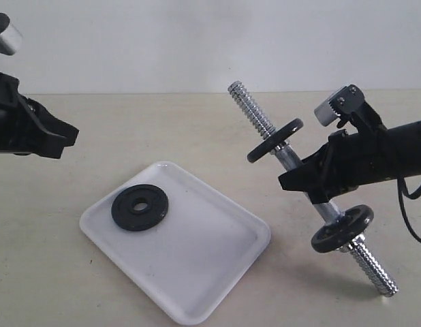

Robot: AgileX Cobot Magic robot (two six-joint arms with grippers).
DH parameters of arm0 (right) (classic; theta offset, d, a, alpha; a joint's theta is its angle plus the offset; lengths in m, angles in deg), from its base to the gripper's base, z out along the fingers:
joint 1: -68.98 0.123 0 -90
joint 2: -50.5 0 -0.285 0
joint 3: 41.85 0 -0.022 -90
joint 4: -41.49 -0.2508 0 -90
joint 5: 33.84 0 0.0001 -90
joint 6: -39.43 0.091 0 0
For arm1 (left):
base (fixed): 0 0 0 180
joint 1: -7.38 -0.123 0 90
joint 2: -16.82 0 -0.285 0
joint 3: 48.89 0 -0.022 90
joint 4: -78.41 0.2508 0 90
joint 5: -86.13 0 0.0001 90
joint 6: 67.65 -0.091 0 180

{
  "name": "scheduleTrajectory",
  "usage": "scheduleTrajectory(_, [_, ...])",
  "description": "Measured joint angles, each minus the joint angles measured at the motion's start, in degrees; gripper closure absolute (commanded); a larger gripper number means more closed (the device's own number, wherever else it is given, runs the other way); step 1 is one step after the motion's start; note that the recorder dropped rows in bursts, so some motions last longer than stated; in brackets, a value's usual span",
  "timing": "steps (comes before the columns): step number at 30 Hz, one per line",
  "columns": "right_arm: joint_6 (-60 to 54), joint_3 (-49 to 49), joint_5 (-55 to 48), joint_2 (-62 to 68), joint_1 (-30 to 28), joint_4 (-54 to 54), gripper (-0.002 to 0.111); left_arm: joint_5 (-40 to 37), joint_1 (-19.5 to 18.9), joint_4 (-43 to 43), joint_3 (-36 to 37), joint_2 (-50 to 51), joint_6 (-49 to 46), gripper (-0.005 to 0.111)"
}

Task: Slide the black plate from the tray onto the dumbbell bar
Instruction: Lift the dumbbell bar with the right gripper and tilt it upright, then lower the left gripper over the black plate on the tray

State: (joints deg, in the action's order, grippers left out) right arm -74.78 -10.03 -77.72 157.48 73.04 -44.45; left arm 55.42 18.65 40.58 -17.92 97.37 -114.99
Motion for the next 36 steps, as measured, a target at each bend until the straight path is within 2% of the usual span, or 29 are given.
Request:
scheduleTrajectory(12, [-2.0, 1.4, 0.0, -4.5, 0.0, -1.7, 0.108, 1.0, 3.4, -0.7, 0.0, 10.5, -6.1, 0.102])
scheduleTrajectory(19, [-2.0, 1.4, -0.3, -4.5, 0.0, -1.7, 0.108, 3.4, 3.8, -0.7, -0.2, 14.3, -7.4, 0.102])
scheduleTrajectory(36, [-2.7, 1.4, -0.8, -4.6, 0.0, -1.6, 0.108, 0.9, 4.2, 0.9, -8.7, 22.3, -8.6, 0.102])
